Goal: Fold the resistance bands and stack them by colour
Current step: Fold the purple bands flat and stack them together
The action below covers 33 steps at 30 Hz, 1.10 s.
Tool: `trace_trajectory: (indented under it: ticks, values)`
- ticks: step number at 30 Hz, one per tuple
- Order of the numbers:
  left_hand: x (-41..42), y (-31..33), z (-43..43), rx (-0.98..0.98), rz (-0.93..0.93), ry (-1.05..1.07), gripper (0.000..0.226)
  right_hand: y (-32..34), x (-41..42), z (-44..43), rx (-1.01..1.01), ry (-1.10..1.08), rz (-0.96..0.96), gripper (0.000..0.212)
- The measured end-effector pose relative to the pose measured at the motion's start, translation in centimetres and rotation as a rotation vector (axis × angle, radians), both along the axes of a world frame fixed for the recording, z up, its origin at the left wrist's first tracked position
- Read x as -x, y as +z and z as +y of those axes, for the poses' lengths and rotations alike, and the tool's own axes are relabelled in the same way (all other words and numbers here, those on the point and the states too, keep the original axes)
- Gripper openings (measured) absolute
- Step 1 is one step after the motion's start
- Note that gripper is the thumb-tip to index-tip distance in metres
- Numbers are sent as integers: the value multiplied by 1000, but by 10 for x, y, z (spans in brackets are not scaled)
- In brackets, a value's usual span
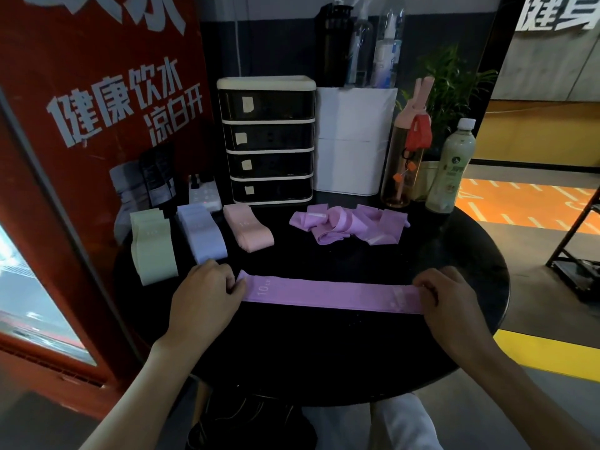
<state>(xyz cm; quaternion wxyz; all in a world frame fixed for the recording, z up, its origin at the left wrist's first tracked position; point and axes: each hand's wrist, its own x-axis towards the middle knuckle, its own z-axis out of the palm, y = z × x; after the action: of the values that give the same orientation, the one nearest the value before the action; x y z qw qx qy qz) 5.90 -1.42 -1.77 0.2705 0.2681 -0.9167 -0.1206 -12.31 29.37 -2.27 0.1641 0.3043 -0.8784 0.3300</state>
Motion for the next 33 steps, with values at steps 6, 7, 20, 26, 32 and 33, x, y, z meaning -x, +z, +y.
trace_trajectory:
  ticks: [6, 7, 20, 26, 32, 33]
  values:
    - [1, 2, 3, 51, 37, -30, 23, -3, 4, 1, -71, -25, 4, 14]
    - [3, 5, 8, 94, 58, -60, 20, -3, 3, 1, -76, -23, 3, 14]
    - [75, -2, 73, -163, 0, -434, 13, 10, 16, -3, -70, -32, -73, 15]
    - [74, -2, 73, -149, 8, -430, 14, 46, 70, -58, -59, 8, -181, 21]
    - [74, 1, 74, -171, 19, -435, 13, 36, 113, -93, -142, -116, -369, 16]
    - [74, 0, 74, -174, 23, -436, 12, 33, 115, -95, -150, -140, -377, 16]
